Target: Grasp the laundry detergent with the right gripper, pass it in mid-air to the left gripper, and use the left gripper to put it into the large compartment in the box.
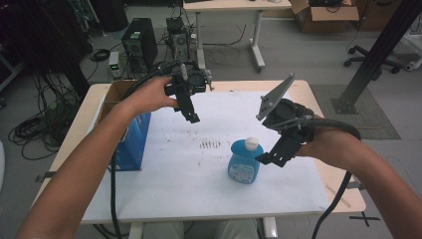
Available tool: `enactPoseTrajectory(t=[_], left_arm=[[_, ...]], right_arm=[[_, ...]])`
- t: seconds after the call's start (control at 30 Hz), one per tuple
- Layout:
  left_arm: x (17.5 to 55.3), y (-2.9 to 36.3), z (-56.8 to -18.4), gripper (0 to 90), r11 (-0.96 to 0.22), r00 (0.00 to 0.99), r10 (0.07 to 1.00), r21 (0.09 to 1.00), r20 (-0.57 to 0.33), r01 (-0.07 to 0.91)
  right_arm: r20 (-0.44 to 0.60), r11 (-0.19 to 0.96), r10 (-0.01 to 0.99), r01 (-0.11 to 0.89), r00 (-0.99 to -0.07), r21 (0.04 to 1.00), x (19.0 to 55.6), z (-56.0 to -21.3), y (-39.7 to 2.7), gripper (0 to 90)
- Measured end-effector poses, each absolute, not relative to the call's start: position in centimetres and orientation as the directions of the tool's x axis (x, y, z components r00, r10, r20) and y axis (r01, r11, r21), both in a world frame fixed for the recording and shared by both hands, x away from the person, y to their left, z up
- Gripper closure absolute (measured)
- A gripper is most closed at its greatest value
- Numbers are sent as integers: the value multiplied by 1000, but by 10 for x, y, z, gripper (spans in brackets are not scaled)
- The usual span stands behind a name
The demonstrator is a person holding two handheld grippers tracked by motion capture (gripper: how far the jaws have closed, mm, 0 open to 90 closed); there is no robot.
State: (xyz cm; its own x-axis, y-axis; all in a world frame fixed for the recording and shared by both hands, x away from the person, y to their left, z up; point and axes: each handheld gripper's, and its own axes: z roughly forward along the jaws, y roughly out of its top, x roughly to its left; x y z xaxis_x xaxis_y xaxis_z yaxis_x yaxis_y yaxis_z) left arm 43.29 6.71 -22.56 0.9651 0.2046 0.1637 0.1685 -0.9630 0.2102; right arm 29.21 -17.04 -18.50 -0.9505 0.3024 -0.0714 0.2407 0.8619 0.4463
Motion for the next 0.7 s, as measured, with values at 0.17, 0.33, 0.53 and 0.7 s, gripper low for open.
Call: enactPoseTrajectory(t=[0.17,0.33,0.53,0.7], left_arm=[[432,67,-225,49,-963,965,203,212,168,166],[431,68,-224,50,-963,965,203,212,169,165],[431,68,-225,49,-964,965,201,209,169,164],[430,66,-225,50,-965,965,200,207,168,164]], right_arm=[[-69,855,340,277,-938,439,296,-188,-180,55],[-60,843,377,315,-924,436,299,-193,-189,55],[-39,828,412,357,-910,432,301,-201,-195,54],[-27,820,419,365,-908,441,302,-210,-198,54]])
